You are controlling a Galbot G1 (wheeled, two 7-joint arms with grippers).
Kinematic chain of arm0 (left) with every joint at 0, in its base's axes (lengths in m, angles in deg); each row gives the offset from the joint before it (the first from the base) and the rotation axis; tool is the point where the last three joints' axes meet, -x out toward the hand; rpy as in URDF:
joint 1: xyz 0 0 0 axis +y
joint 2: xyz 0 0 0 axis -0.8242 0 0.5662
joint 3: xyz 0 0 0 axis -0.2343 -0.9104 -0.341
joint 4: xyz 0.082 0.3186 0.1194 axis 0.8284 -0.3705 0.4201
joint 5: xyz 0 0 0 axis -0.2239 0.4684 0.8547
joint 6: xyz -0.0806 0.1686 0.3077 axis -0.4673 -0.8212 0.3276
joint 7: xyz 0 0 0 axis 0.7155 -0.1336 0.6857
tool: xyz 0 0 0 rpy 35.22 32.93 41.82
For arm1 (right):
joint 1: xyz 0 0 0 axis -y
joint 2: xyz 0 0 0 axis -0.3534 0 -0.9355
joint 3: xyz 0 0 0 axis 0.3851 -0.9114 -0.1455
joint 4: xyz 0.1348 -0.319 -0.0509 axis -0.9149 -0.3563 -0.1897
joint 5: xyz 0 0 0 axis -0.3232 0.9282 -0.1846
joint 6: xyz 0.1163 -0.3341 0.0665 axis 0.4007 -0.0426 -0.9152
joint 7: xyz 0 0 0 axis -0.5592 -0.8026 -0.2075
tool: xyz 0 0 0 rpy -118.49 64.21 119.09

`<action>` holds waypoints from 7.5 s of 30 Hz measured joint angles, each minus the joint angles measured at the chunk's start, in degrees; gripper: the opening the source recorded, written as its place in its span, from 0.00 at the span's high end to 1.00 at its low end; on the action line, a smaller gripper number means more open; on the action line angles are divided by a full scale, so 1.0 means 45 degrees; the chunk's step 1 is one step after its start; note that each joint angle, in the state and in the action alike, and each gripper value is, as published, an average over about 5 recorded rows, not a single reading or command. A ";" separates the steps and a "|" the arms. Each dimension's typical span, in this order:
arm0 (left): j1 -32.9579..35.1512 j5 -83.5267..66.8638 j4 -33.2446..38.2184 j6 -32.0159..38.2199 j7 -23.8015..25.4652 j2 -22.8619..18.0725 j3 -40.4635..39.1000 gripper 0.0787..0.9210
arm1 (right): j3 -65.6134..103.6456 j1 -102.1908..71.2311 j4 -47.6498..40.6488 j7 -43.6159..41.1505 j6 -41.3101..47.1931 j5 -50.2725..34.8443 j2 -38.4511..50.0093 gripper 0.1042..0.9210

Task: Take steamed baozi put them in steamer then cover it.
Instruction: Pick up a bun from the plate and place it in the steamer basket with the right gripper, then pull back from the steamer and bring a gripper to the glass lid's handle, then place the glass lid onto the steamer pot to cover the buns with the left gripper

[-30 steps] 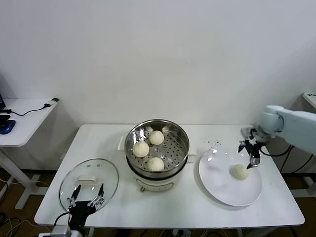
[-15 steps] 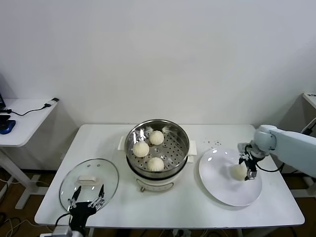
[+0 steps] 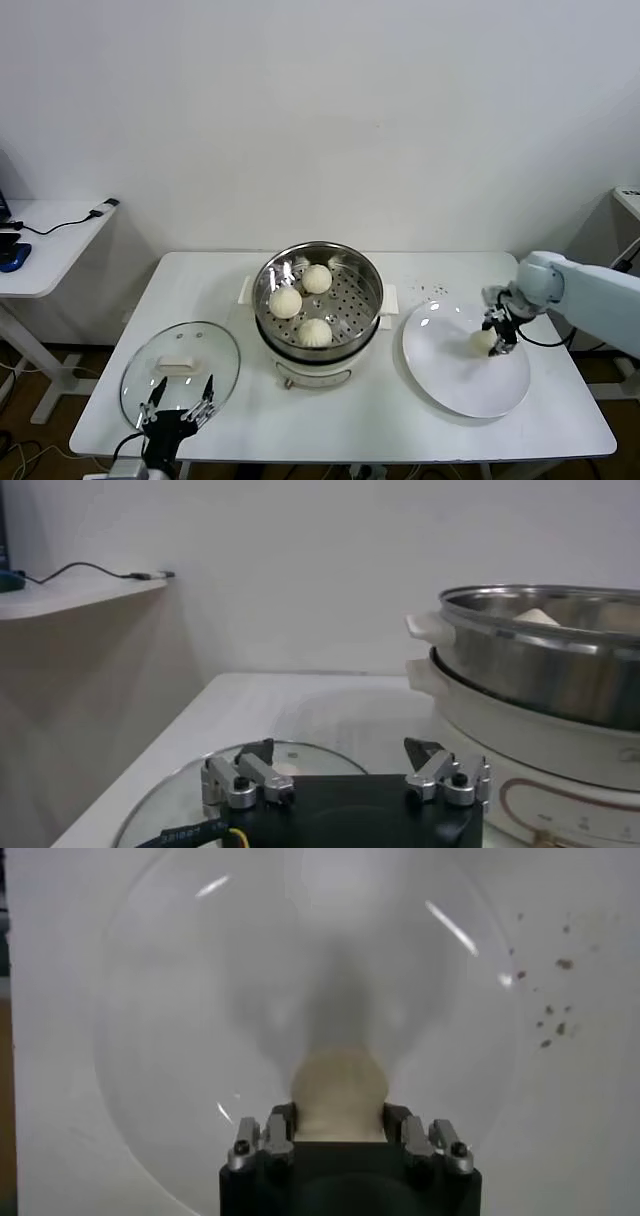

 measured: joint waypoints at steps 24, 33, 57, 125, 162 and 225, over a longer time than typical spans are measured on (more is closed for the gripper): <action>-0.0218 -0.0017 0.0262 -0.0103 0.0090 0.0252 -0.0109 0.12 | -0.3996 0.8270 0.4417 0.2047 0.2773 -0.7989 -0.4352 0.41; -0.0272 -0.0073 0.0207 -0.0117 0.0103 0.0259 0.0012 0.12 | -0.3581 0.6350 0.3994 0.3176 0.3608 -0.8008 -0.5229 0.42; -0.0425 -0.0101 0.0032 -0.0147 0.0099 0.0216 -0.0030 0.12 | -0.2553 0.4010 0.2838 0.3629 0.3558 -0.7411 -0.5584 0.13; -0.1423 1.1858 -0.4809 0.5341 -0.4874 0.2903 0.1022 0.12 | 2.6169 -2.5052 0.6659 1.0690 -0.5297 -0.1925 -0.7147 0.12; -0.4433 1.8027 -0.8512 0.3113 -0.6190 0.2263 0.0365 0.26 | 2.7265 -2.6356 0.7041 1.0993 -0.5657 -0.1378 -0.8046 0.12; -0.7006 1.6893 -0.0151 -0.5061 0.2228 0.4336 -0.3650 0.93 | 2.7060 -2.5767 0.7763 1.1843 -0.4578 0.0474 -0.8579 0.12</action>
